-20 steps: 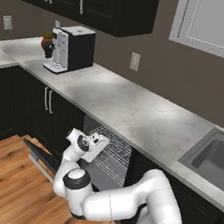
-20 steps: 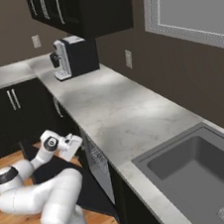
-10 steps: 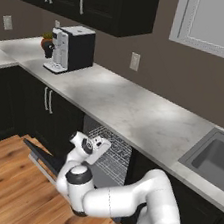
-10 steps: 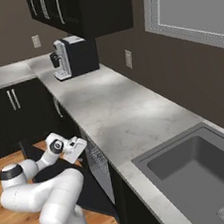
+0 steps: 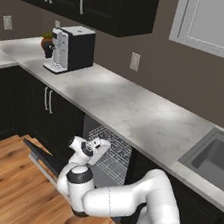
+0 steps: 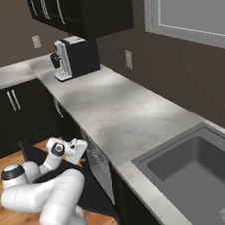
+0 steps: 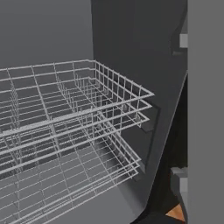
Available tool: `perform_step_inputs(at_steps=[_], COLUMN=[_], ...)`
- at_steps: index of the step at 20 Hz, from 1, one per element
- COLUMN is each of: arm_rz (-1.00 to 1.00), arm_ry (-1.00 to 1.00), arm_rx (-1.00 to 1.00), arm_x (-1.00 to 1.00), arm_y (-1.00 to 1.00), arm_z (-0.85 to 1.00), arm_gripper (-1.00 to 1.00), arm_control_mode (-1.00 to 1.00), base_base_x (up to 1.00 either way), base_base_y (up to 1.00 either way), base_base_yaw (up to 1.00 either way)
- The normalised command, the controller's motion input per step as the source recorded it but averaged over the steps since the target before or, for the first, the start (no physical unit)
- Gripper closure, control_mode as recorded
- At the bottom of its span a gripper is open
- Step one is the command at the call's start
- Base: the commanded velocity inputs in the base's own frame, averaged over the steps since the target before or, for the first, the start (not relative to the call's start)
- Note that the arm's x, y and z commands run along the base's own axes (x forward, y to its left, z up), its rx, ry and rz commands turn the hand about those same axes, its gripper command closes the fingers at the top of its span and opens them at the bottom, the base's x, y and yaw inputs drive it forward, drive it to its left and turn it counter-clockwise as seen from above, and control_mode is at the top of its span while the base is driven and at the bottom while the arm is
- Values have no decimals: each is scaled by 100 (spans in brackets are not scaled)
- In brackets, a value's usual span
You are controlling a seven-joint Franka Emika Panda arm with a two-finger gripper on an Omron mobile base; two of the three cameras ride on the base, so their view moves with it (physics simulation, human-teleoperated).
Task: Open the dishwasher door and pull out the top rack.
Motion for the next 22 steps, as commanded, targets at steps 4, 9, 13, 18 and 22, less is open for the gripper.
perform_step_inputs(at_steps=[4,9,13,18,22], arm_rz=[0,0,0,0,0], arm_ry=[-5,0,0,0,0], arm_rx=[-23,-24,-25,-24,-17], arm_x=[25,38,33,17,8], arm_y=[0,0,0,0,0], arm_z=[-20,-27,-42,-59,-70], arm_gripper=[-100,-100,-100,-100,-100], arm_control_mode=[-100,-100,-100,-100,-100], base_base_x=[0,0,0,0,0], base_base_y=[0,0,0,0,0], base_base_yaw=[0,0,0,0,0])
